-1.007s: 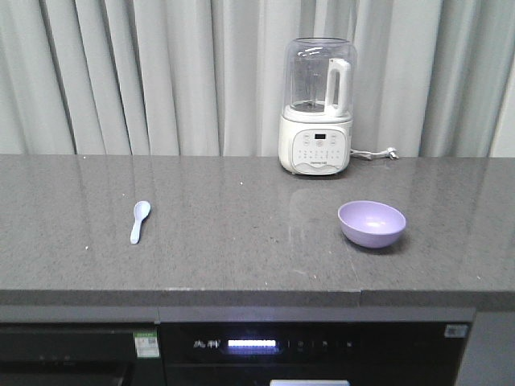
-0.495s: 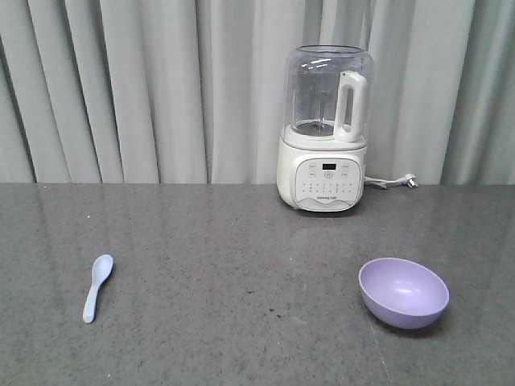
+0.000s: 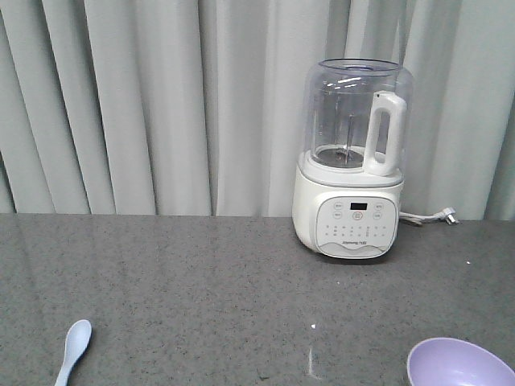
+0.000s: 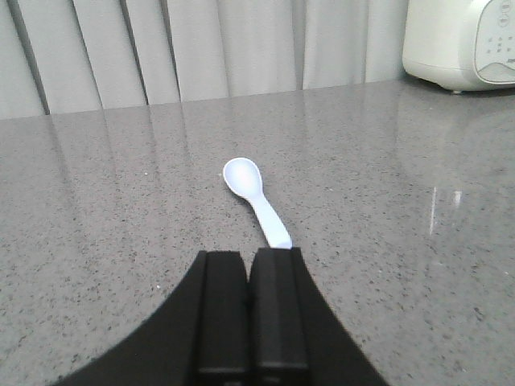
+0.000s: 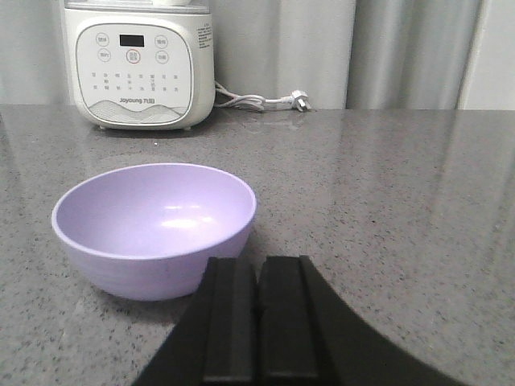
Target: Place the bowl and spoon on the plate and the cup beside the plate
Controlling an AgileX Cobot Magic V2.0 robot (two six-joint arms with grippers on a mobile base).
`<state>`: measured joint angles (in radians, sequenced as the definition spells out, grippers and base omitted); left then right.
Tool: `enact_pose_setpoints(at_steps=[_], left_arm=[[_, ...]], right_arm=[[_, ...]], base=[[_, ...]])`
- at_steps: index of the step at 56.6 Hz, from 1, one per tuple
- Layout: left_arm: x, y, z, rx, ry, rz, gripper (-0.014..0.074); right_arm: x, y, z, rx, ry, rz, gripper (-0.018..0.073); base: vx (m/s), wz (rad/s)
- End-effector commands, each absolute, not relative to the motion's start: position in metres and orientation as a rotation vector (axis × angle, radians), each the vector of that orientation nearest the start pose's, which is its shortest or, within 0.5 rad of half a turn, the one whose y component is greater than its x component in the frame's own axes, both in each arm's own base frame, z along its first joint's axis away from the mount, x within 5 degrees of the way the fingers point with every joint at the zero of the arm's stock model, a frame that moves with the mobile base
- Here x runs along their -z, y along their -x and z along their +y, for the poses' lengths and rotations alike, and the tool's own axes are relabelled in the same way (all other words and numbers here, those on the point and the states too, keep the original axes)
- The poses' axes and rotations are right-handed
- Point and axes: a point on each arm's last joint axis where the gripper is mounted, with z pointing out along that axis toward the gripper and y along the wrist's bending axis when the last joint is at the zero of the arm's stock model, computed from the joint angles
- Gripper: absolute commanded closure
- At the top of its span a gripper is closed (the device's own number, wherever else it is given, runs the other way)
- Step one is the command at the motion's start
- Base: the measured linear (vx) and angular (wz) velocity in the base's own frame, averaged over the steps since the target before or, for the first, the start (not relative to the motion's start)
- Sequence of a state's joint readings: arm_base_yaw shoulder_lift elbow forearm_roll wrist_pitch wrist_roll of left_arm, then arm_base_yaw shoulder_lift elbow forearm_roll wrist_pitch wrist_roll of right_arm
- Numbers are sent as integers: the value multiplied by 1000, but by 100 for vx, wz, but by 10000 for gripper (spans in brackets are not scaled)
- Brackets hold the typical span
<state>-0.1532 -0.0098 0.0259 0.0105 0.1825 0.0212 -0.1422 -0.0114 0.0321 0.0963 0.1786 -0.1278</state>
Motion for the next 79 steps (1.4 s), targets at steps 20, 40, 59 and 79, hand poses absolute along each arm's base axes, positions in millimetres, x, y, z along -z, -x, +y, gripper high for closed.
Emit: enact_pose_setpoints(at_steps=[20,40,59,79], left_arm=[[-204,-55,-8,97,-144,1567,603],[-204,-55,-8,97,-144,1567,603],[-225,-52,-8,123,-111,1380,603],[-374,-22,-1,254,11,1005,603]], right_arm=[[-193,-56,-7,140,-76,1603,568],[-193,-56,-7,141,-76,1601,568],[-205,-56,-8,83,-145,1480,568],[-369,-21,-3,207,-36,1105,568]], base=[[11,-1],[1,0],[0,0],[0,0]])
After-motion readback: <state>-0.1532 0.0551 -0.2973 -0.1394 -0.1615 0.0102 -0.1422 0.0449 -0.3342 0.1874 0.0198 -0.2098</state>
